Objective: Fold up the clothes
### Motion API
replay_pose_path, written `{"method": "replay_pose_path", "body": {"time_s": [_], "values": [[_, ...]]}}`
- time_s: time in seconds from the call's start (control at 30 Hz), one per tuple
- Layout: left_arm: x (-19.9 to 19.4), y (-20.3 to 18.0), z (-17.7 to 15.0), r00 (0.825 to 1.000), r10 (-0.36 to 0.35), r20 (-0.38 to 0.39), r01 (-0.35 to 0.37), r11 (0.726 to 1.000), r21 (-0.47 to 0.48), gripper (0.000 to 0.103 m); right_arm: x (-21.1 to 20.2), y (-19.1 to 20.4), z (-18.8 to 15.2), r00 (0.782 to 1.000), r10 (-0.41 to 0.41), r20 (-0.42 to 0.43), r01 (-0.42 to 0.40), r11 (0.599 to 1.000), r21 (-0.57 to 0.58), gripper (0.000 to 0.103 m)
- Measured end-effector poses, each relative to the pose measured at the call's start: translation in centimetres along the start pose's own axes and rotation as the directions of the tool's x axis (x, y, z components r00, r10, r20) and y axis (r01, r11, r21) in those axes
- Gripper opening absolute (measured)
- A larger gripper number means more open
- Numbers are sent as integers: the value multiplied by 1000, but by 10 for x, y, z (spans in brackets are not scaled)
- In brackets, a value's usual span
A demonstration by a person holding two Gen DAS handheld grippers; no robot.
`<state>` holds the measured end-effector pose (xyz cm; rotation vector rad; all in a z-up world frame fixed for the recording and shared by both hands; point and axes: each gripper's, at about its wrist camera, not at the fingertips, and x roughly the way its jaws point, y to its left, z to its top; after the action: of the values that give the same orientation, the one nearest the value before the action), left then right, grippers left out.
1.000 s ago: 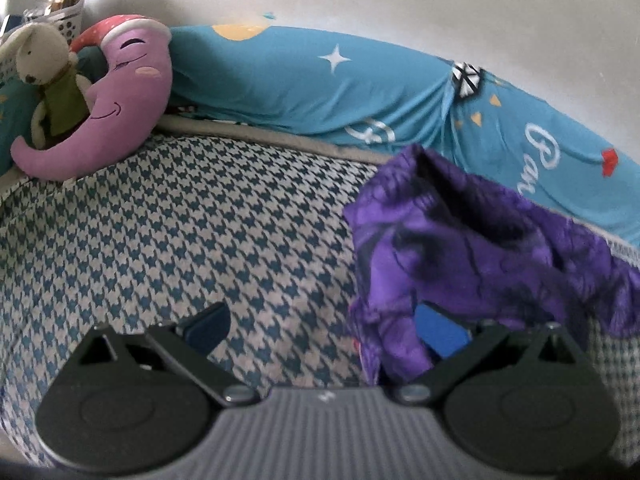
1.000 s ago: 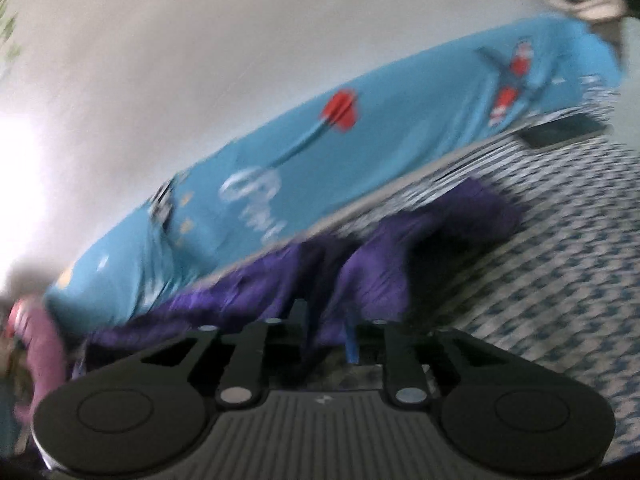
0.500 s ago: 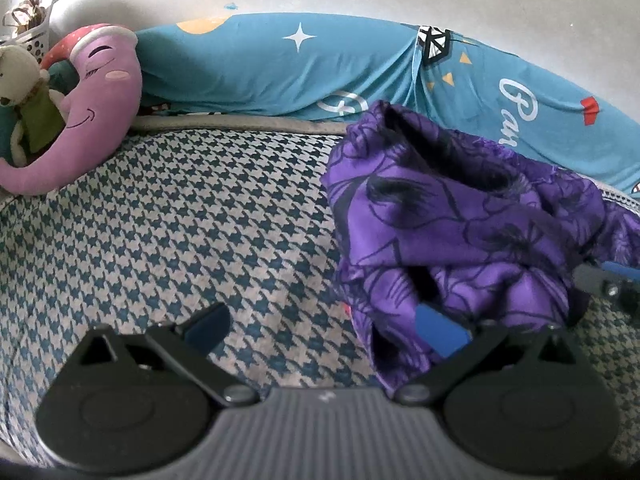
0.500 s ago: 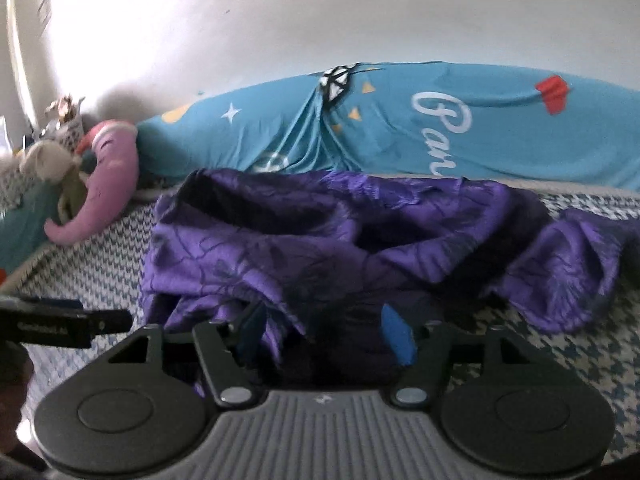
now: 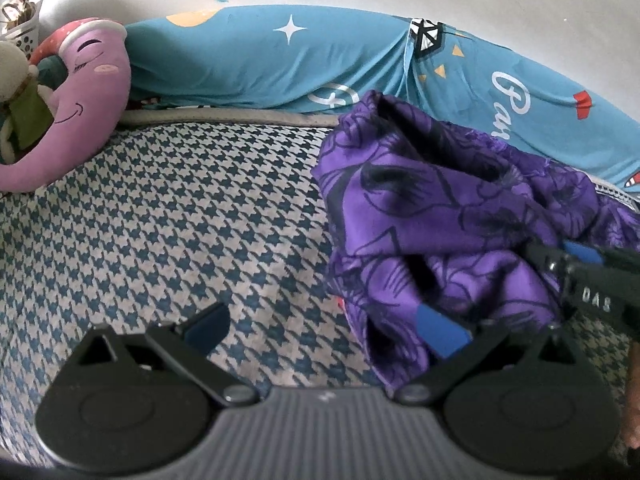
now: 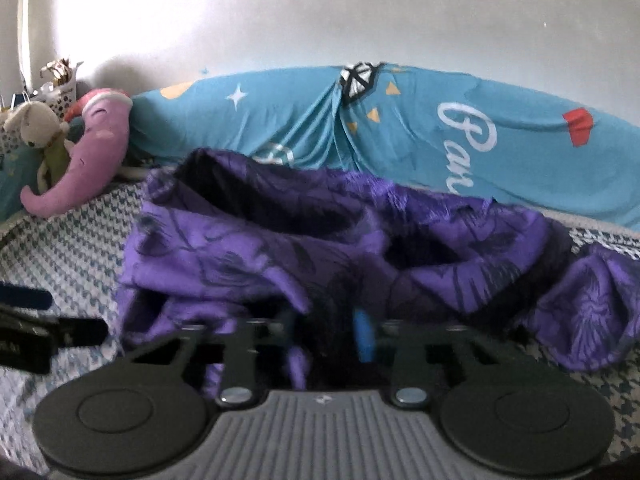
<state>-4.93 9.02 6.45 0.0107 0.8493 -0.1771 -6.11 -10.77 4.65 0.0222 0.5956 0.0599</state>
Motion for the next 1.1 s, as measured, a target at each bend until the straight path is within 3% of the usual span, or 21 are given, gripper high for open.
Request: {"method": "replay_pose_path", "body": {"time_s": [0.07,0.2,0.4,0.47,0.6,0.7,0.77,0.87,1.1], "values": [[-3,4,2,1000,9,17,-9,1000,-12,103,-7,4,7,999,7,35,-7,1000,16,14],[-16,28,10,996,23,91,-11,992,-125,103,-31,14,23,987,79,142,-89,994,63,13],[-33,66,17,979,73,188,-22,966,-257,103,-50,45,36,938,277,210,-287,958,17,12],[-35,79,18,976,80,201,-17,955,-297,103,-51,60,35,911,371,183,-373,928,-26,12],[-38,104,18,975,79,207,1,932,-363,103,-50,99,22,824,563,67,-553,824,-121,14],[-38,115,15,977,83,199,-1,925,-380,103,-46,126,6,792,607,-63,-604,765,-221,21],[-36,120,13,979,80,188,0,920,-391,103,-44,135,0,787,605,-122,-614,746,-257,24],[-34,125,10,985,46,169,28,911,-412,103,-43,133,-1,801,586,-120,-594,754,-281,31],[-14,113,8,994,-47,103,83,918,-387,103,-40,101,10,885,465,-31,-462,864,-202,36]]}}
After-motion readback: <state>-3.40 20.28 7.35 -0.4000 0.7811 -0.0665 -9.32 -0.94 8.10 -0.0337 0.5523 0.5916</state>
